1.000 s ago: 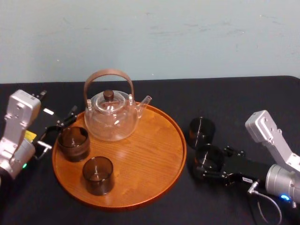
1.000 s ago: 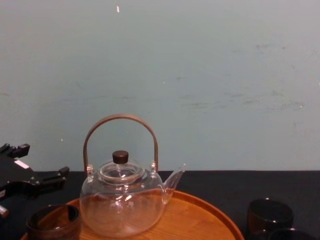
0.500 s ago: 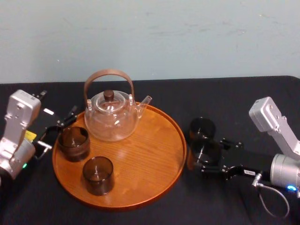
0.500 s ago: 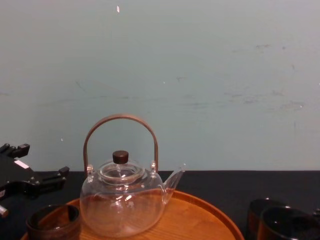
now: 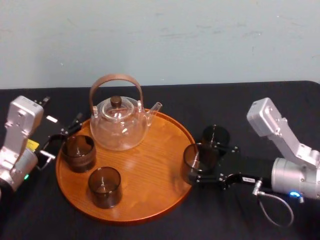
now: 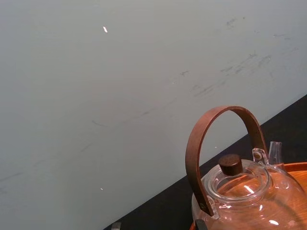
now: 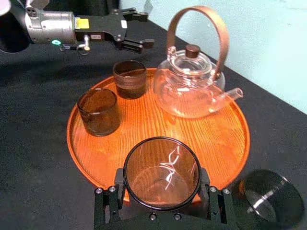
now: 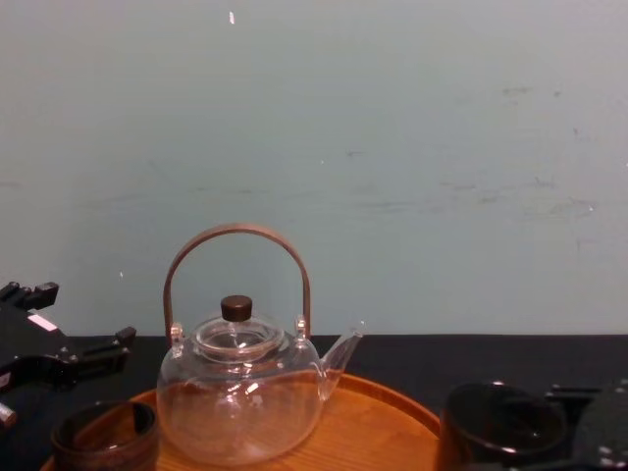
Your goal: Pick up the glass from the table and place it on the tray.
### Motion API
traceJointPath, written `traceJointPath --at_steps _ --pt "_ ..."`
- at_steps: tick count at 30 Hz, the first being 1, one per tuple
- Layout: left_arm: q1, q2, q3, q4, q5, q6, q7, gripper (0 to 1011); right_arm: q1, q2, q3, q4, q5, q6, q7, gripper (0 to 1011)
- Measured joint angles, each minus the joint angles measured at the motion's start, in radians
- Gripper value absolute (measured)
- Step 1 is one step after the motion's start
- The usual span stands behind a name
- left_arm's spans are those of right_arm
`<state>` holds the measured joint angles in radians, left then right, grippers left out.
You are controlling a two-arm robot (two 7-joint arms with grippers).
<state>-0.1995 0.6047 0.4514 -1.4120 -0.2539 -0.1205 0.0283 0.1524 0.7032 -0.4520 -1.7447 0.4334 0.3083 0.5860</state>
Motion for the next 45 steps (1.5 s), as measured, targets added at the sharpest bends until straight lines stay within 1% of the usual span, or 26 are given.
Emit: traceJointPath --at_steps 5,8,11,25,33,45 --pt "0.000 0.000 0.000 0.000 0.000 0.000 0.000 1001 0.040 -0.022 -0.041 0.025 -0.011 -0.009 0.005 892" --pt "0.000 0.000 0.000 0.000 0.000 0.000 0.000 1001 0.055 -0.031 -0.055 0.037 -0.013 -0.013 0.007 892" --pt "0.000 0.000 0.000 0.000 0.000 0.000 0.000 1001 0.080 -0.048 -0.082 0.054 -0.018 -0.021 0.012 892" --pt "0.000 0.000 0.000 0.000 0.000 0.000 0.000 1001 0.148 -0.102 -0.160 0.118 -0.035 -0.047 0.036 892" --pt "0.000 0.000 0.000 0.000 0.000 0.000 0.000 1001 0.174 -0.129 -0.192 0.158 -0.044 -0.061 0.047 892" --pt "0.000 0.000 0.000 0.000 0.000 0.000 0.000 1001 0.190 -0.154 -0.208 0.206 -0.041 -0.072 0.050 892"
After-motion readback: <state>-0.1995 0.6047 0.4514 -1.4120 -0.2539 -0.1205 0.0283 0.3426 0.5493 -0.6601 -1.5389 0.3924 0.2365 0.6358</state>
